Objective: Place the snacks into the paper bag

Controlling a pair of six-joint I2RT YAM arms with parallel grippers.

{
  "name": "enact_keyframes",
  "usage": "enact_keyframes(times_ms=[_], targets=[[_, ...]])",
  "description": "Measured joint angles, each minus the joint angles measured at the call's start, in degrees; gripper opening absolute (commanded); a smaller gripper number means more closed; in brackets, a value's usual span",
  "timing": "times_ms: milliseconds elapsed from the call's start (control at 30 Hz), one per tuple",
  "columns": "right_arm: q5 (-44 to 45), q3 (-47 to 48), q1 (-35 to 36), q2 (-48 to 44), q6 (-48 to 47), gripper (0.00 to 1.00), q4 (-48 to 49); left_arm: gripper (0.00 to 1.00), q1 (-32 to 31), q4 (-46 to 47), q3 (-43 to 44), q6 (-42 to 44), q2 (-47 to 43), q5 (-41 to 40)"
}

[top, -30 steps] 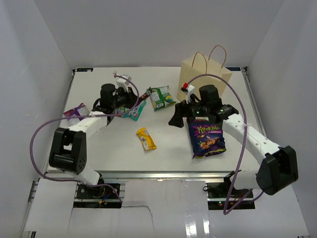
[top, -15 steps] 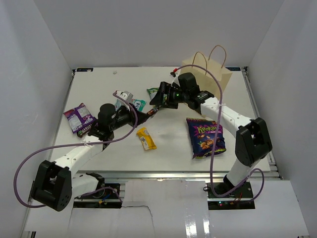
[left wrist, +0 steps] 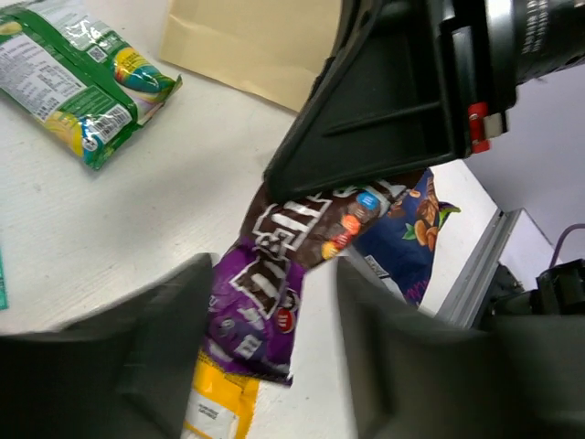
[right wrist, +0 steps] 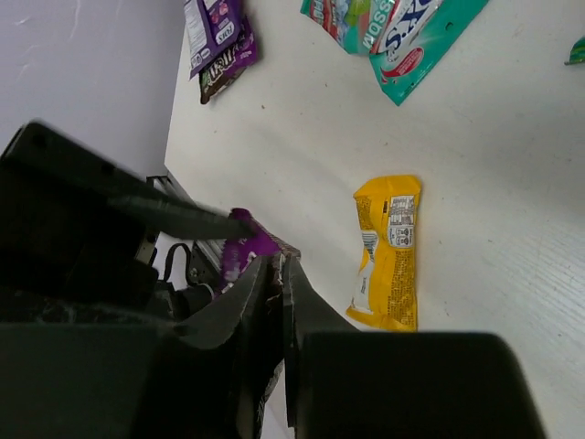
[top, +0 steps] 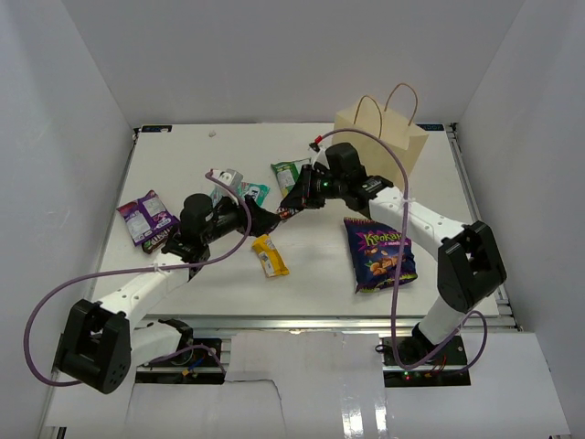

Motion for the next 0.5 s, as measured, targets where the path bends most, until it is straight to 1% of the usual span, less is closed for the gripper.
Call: enact_keyframes(times_ms=[33,100,167,233,333,433,500], targets=[[-0.17,0.02,-0.17,-0.39,-0.74,0.08,-0.02,0.80,0.00,-0.04,0.00,-0.90,-0.24,-0.57],[-0.63,0.59,-0.79,-1.44,-3.45,0.08,-0.52,0.84,0.02,-0.02,0.00,-1.99,-1.11,-0.98],[-1.20,2.25,-1.57,-2.69,-7.67,0.08,-1.11,0.86,0.09,-0.04,0.00,-2.99,-2.49,-1.14],[-2.34,4.90,-2.99,-4.11,-12.66,0.08,-1.42,0.91,0.09,0.00,0.02,-4.00,-4.28,-1.09],[-5.09,9.70,-6.75,-6.86,-20.70,0.08,-1.44,0.92,0.09,-0.09,0.04,-5.97,-6.78,-1.14],[-7.67,15.98,-12.50,-9.86,-28.30,0.08,-1.51,0.92,0.11,-1.62,0.72,-7.65,-8.15,-1.95],[-7.67,20.24,-16.15,-11.45,-32.33,0.08,-1.49,0.92,0.15,-3.30,1.46,-8.33,-8.20,-2.91]])
